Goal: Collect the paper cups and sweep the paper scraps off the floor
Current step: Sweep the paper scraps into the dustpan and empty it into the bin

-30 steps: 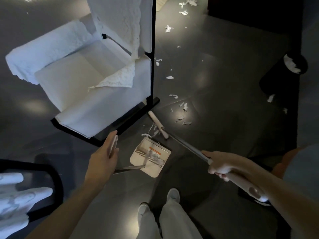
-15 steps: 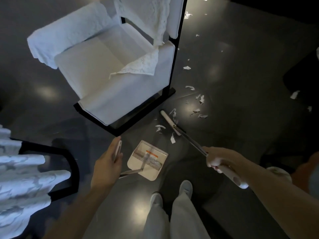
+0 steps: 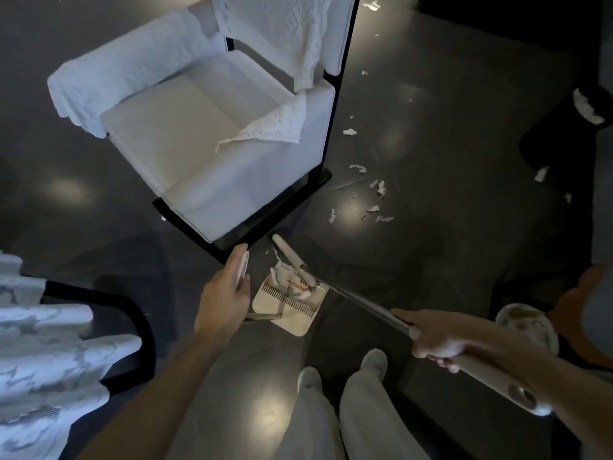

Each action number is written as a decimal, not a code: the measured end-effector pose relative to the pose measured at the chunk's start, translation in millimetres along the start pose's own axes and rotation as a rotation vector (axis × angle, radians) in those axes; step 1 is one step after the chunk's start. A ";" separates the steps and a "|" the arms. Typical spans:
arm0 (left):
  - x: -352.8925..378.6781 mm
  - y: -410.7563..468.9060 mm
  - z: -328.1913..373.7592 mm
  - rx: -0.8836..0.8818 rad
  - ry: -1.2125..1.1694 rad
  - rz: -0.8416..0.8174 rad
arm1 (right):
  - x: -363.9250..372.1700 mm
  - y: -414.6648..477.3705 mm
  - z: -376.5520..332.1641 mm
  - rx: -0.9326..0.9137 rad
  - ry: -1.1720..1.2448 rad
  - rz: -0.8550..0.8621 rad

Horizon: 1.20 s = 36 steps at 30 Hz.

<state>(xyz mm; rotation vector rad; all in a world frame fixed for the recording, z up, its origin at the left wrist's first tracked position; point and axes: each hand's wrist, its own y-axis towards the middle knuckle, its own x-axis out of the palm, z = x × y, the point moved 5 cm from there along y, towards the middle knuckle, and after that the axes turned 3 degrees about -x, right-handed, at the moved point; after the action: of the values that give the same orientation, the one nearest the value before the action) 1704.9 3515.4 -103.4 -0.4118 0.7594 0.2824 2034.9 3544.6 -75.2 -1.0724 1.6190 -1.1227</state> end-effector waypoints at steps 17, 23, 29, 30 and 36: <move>-31.7 -48.5 -74.6 -0.152 -0.178 0.090 | 29.0 78.8 -81.2 -0.035 -0.094 0.066; -29.6 -48.7 -79.9 -0.136 -0.287 0.054 | 70.7 48.8 -69.1 0.022 -0.316 -0.139; -39.3 -55.8 -87.4 -0.136 -0.239 0.068 | 60.4 12.2 -64.2 -0.019 -0.422 -0.100; -41.4 -59.0 -89.8 -0.136 -0.254 0.072 | 56.2 9.7 -65.4 -0.031 -0.422 -0.088; -49.1 -86.5 -106.1 -0.159 -0.289 0.151 | 31.1 20.3 -86.7 -0.050 -0.369 -0.007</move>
<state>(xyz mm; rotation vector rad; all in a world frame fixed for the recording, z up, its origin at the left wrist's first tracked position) 1640.4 3385.6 -115.3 -0.4531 0.4861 0.5344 1941.0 3538.0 -81.4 -1.2370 1.3563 -0.8329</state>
